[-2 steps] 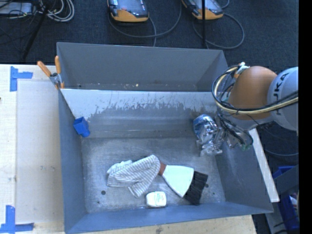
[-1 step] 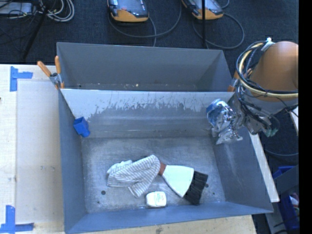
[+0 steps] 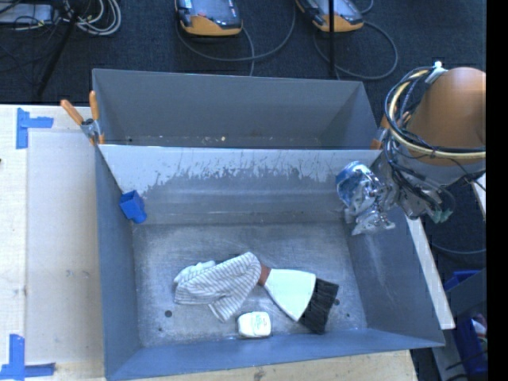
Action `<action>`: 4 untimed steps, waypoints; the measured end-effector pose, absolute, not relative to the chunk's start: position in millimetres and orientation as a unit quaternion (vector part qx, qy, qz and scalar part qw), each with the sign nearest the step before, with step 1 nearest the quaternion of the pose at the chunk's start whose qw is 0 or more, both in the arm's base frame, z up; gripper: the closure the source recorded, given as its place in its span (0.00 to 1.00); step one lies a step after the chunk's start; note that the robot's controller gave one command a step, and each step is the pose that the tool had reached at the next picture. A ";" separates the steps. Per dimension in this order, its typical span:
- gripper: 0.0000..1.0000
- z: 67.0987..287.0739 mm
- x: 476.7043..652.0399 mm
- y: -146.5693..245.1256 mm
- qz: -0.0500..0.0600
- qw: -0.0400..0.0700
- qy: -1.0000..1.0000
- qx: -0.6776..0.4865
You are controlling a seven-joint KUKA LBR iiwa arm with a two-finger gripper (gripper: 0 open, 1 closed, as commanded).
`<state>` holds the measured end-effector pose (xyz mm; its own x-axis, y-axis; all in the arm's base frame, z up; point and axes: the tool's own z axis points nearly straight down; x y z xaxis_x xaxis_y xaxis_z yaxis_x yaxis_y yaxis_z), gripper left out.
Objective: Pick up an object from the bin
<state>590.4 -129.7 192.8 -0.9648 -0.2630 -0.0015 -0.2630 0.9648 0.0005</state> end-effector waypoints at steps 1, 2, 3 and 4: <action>1.00 334.1 588.5 -132.1 0.000 0.002 0.992 -0.124; 1.00 333.4 588.3 -132.3 0.000 0.002 0.992 -0.123; 1.00 318.1 574.6 -134.3 -0.001 0.004 0.984 -0.176; 1.00 269.3 577.9 -136.3 -0.001 0.003 0.971 -0.238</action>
Offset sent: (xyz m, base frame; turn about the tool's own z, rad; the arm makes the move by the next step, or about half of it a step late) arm 0.0000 0.0000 0.0000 0.0000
